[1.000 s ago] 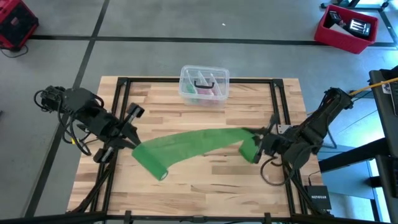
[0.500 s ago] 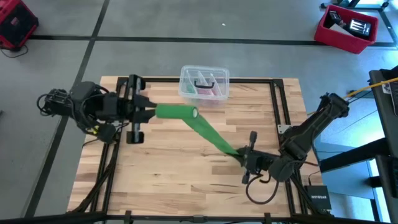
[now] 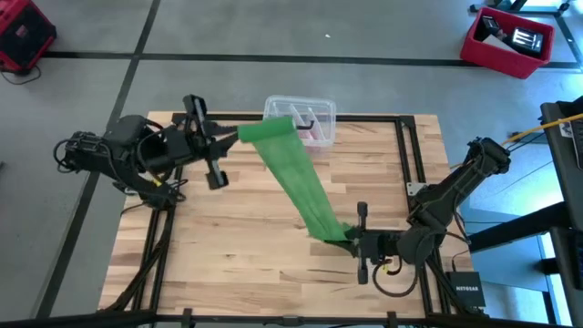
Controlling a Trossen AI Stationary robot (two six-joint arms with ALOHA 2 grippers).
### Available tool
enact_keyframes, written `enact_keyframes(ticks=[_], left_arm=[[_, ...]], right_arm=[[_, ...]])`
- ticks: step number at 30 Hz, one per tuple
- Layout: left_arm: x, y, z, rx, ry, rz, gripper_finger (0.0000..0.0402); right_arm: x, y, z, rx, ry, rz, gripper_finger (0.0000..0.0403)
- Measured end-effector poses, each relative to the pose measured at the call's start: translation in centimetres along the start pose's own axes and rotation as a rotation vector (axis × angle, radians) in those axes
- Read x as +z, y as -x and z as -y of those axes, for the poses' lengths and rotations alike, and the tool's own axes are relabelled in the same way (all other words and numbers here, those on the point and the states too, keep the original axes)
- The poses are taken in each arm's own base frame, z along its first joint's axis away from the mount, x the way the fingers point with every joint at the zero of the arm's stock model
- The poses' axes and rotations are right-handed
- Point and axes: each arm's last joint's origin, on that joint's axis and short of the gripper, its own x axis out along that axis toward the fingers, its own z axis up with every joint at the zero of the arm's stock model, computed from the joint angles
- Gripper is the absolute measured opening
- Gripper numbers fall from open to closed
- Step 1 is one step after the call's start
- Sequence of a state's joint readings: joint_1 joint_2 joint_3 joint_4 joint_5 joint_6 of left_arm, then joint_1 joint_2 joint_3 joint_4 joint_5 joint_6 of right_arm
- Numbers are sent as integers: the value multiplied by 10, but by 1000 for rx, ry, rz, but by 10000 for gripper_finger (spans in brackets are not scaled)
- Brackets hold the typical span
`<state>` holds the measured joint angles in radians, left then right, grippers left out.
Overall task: Roll bandage
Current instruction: Roll the green bandage
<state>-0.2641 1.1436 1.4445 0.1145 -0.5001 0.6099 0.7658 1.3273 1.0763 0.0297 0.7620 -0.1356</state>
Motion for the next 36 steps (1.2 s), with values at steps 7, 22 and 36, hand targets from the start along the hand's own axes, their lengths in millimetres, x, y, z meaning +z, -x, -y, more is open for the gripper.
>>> enact_keyframes(ticks=[7, 22, 36], left_arm=[[-11, -7, -2, 97, -155, -117, 2], [-56, -15, 13, 40, -309, -442, 2], [-121, -6, 50, -45, -335, -586, 2]], right_arm=[[10, 1, -1, 68, -67, 94, 1], [68, 7, -14, 108, 11, 226, 1], [140, 16, 6, 58, -96, 331, 9]])
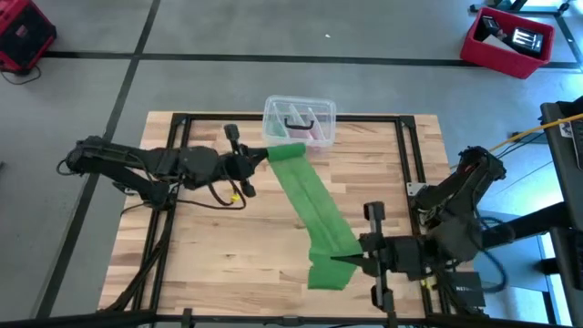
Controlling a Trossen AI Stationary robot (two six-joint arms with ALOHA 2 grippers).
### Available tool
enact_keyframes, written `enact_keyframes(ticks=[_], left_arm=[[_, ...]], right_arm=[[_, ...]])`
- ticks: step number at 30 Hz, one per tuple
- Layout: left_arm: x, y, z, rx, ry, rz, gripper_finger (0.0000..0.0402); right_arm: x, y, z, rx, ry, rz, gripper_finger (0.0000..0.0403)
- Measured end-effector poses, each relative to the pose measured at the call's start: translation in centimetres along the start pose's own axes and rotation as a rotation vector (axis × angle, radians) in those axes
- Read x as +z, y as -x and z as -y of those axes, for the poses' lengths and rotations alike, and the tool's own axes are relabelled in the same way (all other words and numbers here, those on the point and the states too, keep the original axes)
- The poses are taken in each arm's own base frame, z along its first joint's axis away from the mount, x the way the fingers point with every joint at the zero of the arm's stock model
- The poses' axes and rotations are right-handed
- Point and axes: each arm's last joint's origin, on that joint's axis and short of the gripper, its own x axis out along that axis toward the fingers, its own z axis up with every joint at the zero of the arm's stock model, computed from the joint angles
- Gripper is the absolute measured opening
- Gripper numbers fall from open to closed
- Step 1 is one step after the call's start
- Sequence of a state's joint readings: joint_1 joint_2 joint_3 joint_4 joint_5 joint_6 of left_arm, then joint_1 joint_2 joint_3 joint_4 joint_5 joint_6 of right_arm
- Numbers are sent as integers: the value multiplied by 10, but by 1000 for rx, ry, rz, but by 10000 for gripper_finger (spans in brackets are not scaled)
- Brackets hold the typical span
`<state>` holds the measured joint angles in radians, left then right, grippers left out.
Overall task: Roll bandage
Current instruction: Roll the green bandage
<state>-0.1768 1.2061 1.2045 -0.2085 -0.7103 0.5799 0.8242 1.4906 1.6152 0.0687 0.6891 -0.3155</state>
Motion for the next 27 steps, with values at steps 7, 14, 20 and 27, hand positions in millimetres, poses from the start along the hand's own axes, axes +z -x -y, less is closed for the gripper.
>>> enact_keyframes(ticks=[7, 14, 20, 27], left_arm=[[-17, -13, 47, -100, -91, -49, 2], [-17, -13, 92, -208, -188, -52, 2], [-15, -7, 129, -293, -268, -36, 1], [-6, 18, 149, -349, -276, 23, 1]], right_arm=[[24, -2, 25, -135, 27, -9, 4], [37, -4, 53, -234, 34, -85, 4], [47, -3, 76, -318, 40, -133, 4], [47, 11, 105, -449, 28, -253, 4]])
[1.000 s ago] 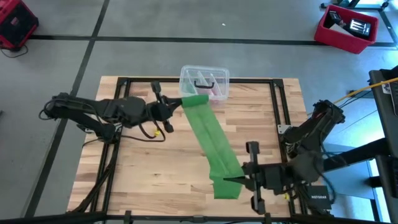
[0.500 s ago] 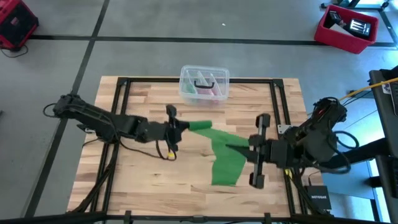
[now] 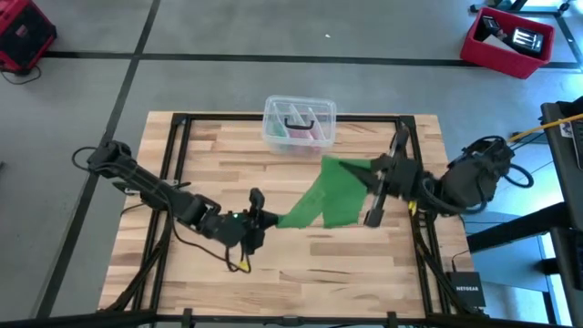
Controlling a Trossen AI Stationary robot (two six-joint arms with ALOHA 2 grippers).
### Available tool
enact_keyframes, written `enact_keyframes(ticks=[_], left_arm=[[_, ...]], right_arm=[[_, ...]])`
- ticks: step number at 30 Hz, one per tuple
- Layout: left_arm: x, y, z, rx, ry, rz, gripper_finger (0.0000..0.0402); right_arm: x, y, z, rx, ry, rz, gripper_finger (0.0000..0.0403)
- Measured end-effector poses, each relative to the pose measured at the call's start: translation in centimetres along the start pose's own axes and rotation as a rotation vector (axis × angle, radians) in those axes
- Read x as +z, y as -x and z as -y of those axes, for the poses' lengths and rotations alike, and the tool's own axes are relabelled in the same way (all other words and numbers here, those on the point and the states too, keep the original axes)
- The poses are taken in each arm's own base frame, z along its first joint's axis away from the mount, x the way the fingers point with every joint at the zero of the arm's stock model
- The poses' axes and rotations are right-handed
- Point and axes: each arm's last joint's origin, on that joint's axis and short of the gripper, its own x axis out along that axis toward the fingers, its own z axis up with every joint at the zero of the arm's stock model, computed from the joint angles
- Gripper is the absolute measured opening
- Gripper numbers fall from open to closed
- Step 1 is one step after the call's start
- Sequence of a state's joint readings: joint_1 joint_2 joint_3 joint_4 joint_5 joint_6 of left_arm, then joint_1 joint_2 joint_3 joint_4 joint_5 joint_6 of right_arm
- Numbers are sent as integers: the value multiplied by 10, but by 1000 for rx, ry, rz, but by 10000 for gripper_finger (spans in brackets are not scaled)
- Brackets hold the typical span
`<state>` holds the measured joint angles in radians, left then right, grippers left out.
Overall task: Roll bandage
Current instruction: Roll the green bandage
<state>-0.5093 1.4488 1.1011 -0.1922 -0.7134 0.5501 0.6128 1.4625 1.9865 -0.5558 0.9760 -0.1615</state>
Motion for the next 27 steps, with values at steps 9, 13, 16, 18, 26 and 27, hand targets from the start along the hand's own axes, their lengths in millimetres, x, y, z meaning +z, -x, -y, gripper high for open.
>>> enact_keyframes(ticks=[9, 13, 16, 18, 26, 27], left_arm=[[12, 14, 14, -32, -33, 75, 1], [23, 24, 20, -53, -46, 177, 1], [35, 36, 22, -58, -66, 239, 1], [42, 44, 22, -62, -55, 275, 1], [80, 90, 15, -78, -67, 446, 1], [85, 97, 11, -73, -68, 470, 1]], right_arm=[[-16, -15, 32, -45, -16, -121, 5], [-30, -35, 45, -39, -16, -197, 5], [-46, -50, 52, -24, -7, -268, 5], [-56, -61, 56, -7, -6, -304, 5], [-107, -101, 57, 157, -47, -391, 5], [-114, -106, 55, 190, -57, -386, 5]])
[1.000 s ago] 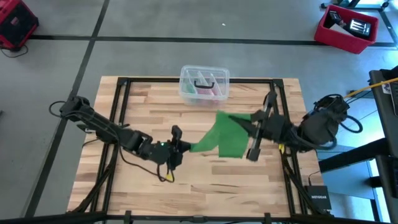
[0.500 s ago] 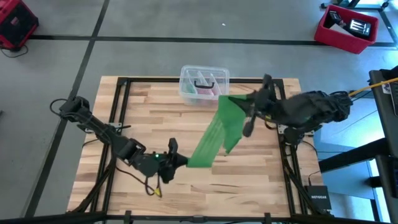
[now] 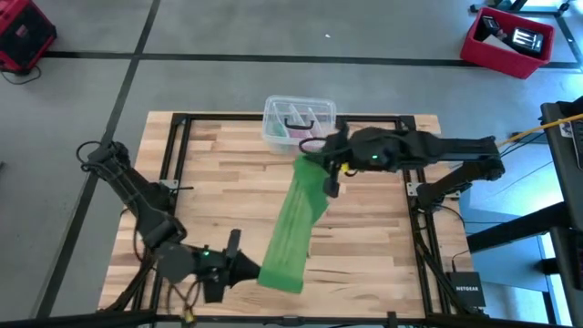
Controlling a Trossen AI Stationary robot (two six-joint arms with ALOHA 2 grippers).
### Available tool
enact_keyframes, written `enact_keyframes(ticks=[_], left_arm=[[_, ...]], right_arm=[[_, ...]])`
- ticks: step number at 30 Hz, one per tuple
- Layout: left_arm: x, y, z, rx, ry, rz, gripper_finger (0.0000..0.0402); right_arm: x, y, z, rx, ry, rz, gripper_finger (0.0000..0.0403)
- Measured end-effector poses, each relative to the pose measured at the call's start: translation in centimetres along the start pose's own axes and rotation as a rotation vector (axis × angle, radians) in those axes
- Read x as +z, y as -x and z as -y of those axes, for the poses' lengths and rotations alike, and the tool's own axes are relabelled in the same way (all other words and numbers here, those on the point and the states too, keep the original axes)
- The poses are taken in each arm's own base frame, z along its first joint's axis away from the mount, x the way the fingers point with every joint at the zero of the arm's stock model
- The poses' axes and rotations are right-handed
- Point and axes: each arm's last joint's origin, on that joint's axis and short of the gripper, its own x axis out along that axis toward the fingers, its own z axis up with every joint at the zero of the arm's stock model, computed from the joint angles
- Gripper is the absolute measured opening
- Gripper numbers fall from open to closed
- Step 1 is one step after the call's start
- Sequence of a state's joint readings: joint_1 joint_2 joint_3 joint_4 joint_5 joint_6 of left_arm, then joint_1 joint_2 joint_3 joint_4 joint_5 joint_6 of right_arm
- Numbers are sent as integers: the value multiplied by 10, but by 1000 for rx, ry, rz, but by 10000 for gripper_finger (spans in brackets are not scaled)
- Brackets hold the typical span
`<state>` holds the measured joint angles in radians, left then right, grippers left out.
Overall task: Roll bandage
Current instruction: Roll the green bandage
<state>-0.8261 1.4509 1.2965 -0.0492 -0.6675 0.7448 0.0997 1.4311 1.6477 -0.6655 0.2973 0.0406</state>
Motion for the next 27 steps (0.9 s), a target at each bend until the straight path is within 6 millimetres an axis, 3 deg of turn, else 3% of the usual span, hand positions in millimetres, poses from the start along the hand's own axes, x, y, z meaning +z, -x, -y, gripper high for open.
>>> enact_keyframes(ticks=[6, 11, 17, 24, 27], left_arm=[[36, 20, -27, 79, -14, 76, 1], [46, 32, -50, 182, -67, 43, 1], [39, 37, -86, 298, -3, 26, 1], [21, 26, -118, 441, 96, -10, 1], [13, 21, -124, 456, 131, -39, 1]], right_arm=[[-37, -43, -8, 180, -14, 61, 5], [-68, -65, -20, 323, -67, 71, 5], [-92, -77, -33, 388, -69, 90, 5], [-96, -82, -36, 418, -74, 96, 6], [-96, -83, -36, 420, -74, 92, 27]])
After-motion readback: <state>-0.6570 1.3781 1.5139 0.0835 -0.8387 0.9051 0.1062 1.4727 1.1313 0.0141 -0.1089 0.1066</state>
